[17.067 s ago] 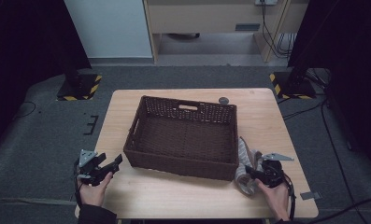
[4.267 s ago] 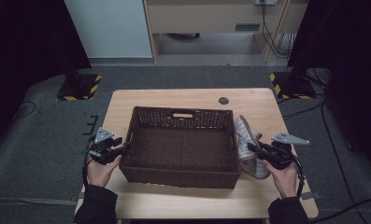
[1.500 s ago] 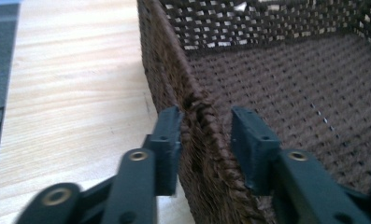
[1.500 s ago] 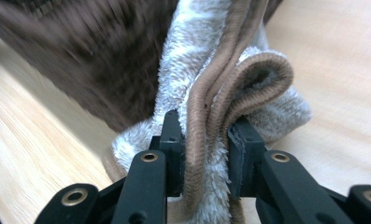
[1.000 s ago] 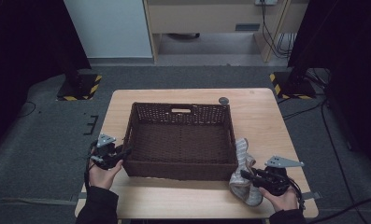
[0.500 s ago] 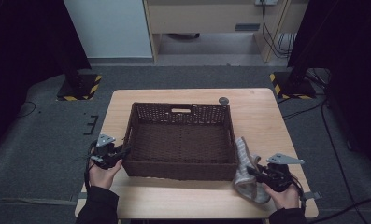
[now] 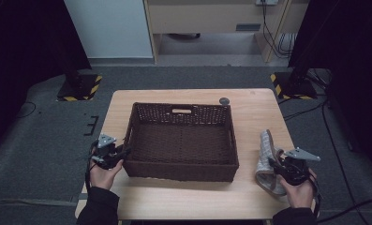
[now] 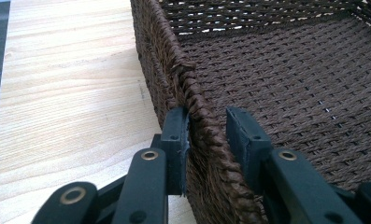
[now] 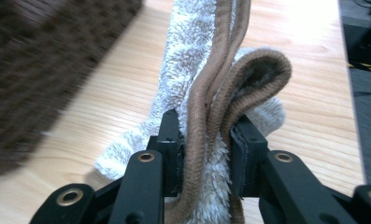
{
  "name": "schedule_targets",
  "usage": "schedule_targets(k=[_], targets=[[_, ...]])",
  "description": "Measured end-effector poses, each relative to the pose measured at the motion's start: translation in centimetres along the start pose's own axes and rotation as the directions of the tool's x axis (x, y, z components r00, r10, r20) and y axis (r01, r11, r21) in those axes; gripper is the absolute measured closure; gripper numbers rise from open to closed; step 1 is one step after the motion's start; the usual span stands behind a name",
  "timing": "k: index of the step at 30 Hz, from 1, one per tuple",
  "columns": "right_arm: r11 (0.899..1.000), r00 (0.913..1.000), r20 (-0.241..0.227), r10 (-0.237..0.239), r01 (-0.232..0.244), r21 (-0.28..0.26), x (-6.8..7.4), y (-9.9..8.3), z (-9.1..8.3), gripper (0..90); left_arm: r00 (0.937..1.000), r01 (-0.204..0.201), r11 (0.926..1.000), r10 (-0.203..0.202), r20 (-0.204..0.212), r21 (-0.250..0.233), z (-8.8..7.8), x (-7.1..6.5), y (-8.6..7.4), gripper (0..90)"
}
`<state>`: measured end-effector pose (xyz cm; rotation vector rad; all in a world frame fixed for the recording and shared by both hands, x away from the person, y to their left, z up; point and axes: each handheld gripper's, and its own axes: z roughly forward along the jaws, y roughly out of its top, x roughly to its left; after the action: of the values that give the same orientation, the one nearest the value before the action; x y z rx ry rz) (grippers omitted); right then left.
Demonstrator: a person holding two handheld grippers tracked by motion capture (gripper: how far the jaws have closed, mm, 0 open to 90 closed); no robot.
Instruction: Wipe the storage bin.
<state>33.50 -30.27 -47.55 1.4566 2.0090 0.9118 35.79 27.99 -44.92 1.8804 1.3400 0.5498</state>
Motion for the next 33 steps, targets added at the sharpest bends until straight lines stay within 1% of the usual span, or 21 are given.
schedule_targets(k=[1, 2, 3, 6, 8, 10, 11, 12, 13, 14, 15, 16, 17, 18, 22, 25, 27, 28, 30, 31, 33], targets=[[1.000, 0.9999, 0.016, 0.003, -0.004, 0.030, -0.3, -0.3, 0.7, 68.4, 1.0000, 0.000, 1.0000, 0.000, 0.000, 0.000, 0.0, 0.0, 0.0, 67.8], [1.000, 0.9999, 0.016, 0.003, -0.004, 0.030, -0.3, -0.3, 0.7, 68.4, 1.0000, -0.001, 1.0000, 0.001, 0.000, -0.001, 0.0, 0.0, 0.0, 67.8], [0.998, 0.9999, 0.013, 0.008, -0.009, 0.061, -0.6, -0.7, 1.4, 67.7, 1.0000, -0.004, 1.0000, 0.004, -0.002, -0.001, 0.1, 0.0, 0.0, 67.5], [0.996, 0.9997, 0.024, 0.001, -0.003, 0.084, -0.6, -0.9, 2.3, 62.5, 0.9999, -0.009, 1.0000, 0.009, -0.005, -0.002, 0.1, 0.0, 0.0, 66.9], [0.996, 0.9994, 0.033, -0.004, 0.001, 0.086, -0.5, -0.9, 2.5, 59.5, 0.9999, -0.014, 0.9999, 0.014, -0.006, -0.002, 0.1, -0.1, 0.0, 66.8], [0.998, 0.9991, 0.039, -0.016, 0.013, 0.066, -0.5, -0.6, 2.2, 53.8, 0.9999, -0.016, 0.9999, 0.016, -0.004, -0.003, 0.1, 0.0, 0.0, 66.8], [0.998, 0.9991, 0.039, -0.016, 0.013, 0.066, -0.5, -0.6, 2.2, 53.8, 0.9999, -0.016, 0.9999, 0.016, -0.004, -0.003, 0.1, 0.0, 0.0, 66.9], [0.999, 0.9987, 0.049, -0.015, 0.013, 0.034, -0.4, -0.2, 1.8, 46.8, 0.9998, -0.021, 0.9998, 0.021, -0.004, -0.006, 0.1, 0.0, 0.0, 66.9], [1.000, 0.9985, 0.054, -0.005, 0.004, 0.028, -0.3, 0.0, 1.5, 45.1, 0.9997, -0.022, 0.9997, 0.022, -0.004, -0.008, 0.1, 0.0, 0.0, 66.9], [1.000, 0.9985, 0.055, 0.003, -0.004, 0.013, -0.2, 0.2, 1.2, 44.9, 0.9997, -0.025, 0.9997, 0.025, -0.004, -0.007, 0.1, 0.0, 0.0, 66.9], [1.000, 0.9987, 0.051, 0.000, 0.000, -0.007, -0.1, 0.4, 0.8, 43.7, 0.9996, -0.026, 0.9996, 0.026, -0.005, -0.008, 0.1, 0.0, 0.0, 66.8], [1.000, 0.9987, 0.051, 0.000, 0.000, -0.007, -0.1, 0.4, 0.8, 43.7, 0.9996, -0.026, 0.9996, 0.026, -0.005, -0.008, 0.1, 0.0, 0.0, 66.5], [1.000, 0.9986, 0.052, -0.007, 0.009, -0.025, 0.0, 0.7, 0.5, 41.7, 0.9996, -0.029, 0.9996, 0.028, -0.007, -0.008, 0.2, 0.0, 0.0, 66.5], [0.998, 0.9989, 0.046, -0.006, 0.008, -0.060, 0.1, 1.3, -0.2, 40.9, 0.9995, -0.031, 0.9995, 0.031, -0.008, -0.007, 0.2, 0.0, 0.0, 65.6], [0.991, 0.9997, 0.025, 0.004, 0.000, -0.133, 0.6, 2.5, -1.3, 39.3, 0.9993, -0.035, 0.9994, 0.035, -0.009, -0.006, 0.2, 0.0, 0.0, 65.6], [0.987, 0.9999, -0.001, -0.012, 0.012, -0.159, 1.2, 3.3, -1.7, 39.2, 0.9999, -0.017, 0.9998, 0.017, -0.001, -0.006, 0.2, 0.2, 0.1, 67.8], [0.986, 0.9996, -0.012, -0.024, 0.022, -0.165, 1.5, 3.6, -1.7, 39.8, 0.9998, -0.021, 0.9998, 0.021, -0.002, -0.003, 0.2, 0.3, 0.1, 69.0], [0.984, 0.9979, -0.034, -0.054, 0.048, -0.171, 2.2, 4.1, -1.7, 41.4, 0.9997, -0.021, 0.9998, 0.021, -0.013, -0.004, 0.4, 0.2, 0.2, 69.7], [0.983, 0.9948, -0.058, -0.084, 0.073, -0.171, 2.7, 4.5, -1.5, 42.7, 0.9990, -0.036, 0.9994, 0.036, -0.027, 0.002, 0.5, 0.1, 0.4, 71.0], [0.983, 0.9948, -0.058, -0.084, 0.073, -0.171, 2.7, 4.5, -1.5, 42.7, 0.9990, -0.036, 0.9994, 0.036, -0.027, 0.002, 0.5, 0.1, 0.4, 71.5], [0.978, 0.9902, -0.070, -0.121, 0.107, -0.178, 3.5, 5.0, -1.3, 44.6, 0.9986, -0.038, 0.9993, 0.038, -0.036, 0.004, 0.7, 0.0, 0.5, 72.3]])
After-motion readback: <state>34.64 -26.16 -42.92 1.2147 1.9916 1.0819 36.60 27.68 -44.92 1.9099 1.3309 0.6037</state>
